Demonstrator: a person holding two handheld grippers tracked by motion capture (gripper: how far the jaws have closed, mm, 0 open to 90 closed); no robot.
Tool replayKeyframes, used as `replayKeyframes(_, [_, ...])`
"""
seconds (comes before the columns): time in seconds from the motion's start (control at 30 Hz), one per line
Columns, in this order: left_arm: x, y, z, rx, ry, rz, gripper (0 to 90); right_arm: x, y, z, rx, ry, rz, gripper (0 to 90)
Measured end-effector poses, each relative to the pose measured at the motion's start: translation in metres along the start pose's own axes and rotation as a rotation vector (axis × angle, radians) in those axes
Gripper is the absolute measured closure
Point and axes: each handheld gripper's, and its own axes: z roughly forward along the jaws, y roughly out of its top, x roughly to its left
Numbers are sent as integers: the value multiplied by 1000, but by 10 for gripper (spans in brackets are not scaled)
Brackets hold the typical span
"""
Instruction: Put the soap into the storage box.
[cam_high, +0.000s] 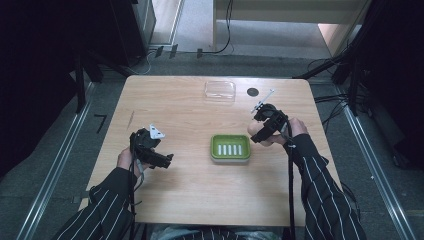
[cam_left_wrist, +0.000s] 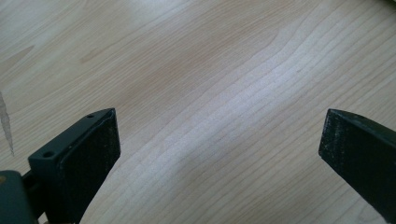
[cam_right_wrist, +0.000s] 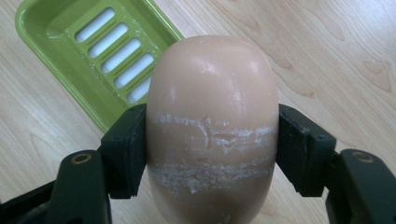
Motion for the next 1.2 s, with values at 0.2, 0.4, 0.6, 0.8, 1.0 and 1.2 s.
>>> replayKeyframes(0.2, [0,0,0,3,0,2,0,6,8,0,-7,2,-19,338])
replayKeyframes(0.4, [0,0,0,1,0,0,0,11,13,2,-7,5,-43,338])
replayKeyframes(0.6, [0,0,0,2,1,-1,0,16,16,1,-3,10,-49,338])
replayKeyframes(0.8, [0,0,0,3,0,1,0,17,17,2,-9,9,-72,338])
replayKeyframes(1.0, [0,-1,0,0,2,-1,0,22,23,5,-7,12,-88,338])
replayKeyframes(1.2, [0,-1,0,0,2,-4,0,27,29,8,-9,22,-106,338])
